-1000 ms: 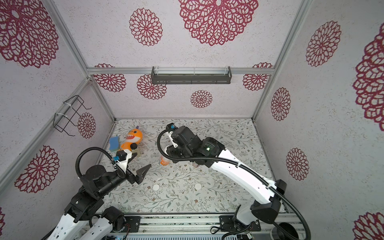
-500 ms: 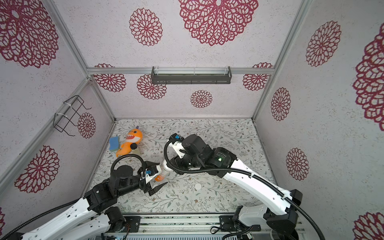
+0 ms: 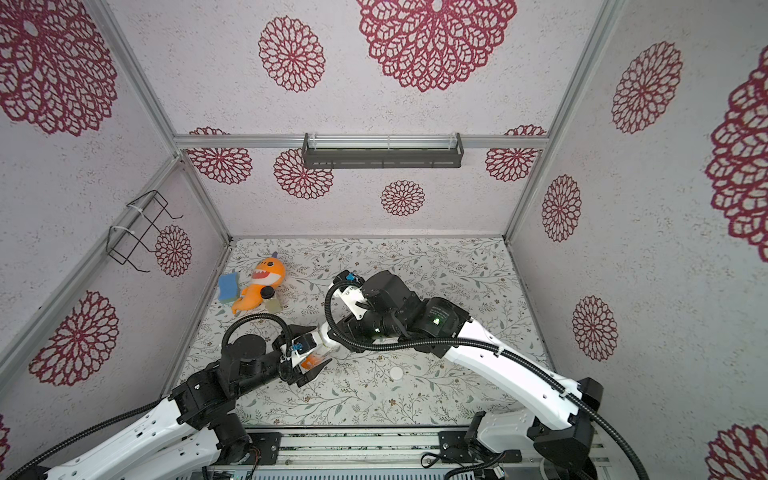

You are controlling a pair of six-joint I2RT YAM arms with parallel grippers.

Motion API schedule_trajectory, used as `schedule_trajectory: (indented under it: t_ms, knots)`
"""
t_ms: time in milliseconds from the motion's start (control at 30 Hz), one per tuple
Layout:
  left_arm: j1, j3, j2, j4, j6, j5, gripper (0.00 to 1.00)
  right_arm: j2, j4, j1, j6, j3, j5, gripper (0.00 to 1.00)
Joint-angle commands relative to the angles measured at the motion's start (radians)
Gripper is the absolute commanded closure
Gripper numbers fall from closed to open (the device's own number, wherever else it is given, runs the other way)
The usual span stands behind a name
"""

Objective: Screw on the bottle caps
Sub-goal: Pass the plastic bottle.

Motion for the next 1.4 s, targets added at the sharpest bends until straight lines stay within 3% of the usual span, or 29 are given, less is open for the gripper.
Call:
schedule_trajectory:
  t_ms: [0,267,1233,1367]
  knots:
    - [-0.011,-0.012,-0.014,0.041,0.014,0.015,0.19,-0.012,0.036,0.005,-0.018,0.007,-0.012,0.56]
    - [-0.011,-0.016,-0.025,0.041,0.012,0.015,0.3,0.004,0.035,0.006,-0.015,0.021,-0.018,0.56]
    - [-0.011,-0.02,-0.046,0.031,-0.004,0.037,0.49,0.017,0.066,0.017,-0.01,0.012,-0.03,0.53]
    - [-0.012,-0.019,-0.049,0.03,-0.007,0.036,0.5,0.012,0.073,0.017,-0.01,0.008,-0.032,0.46]
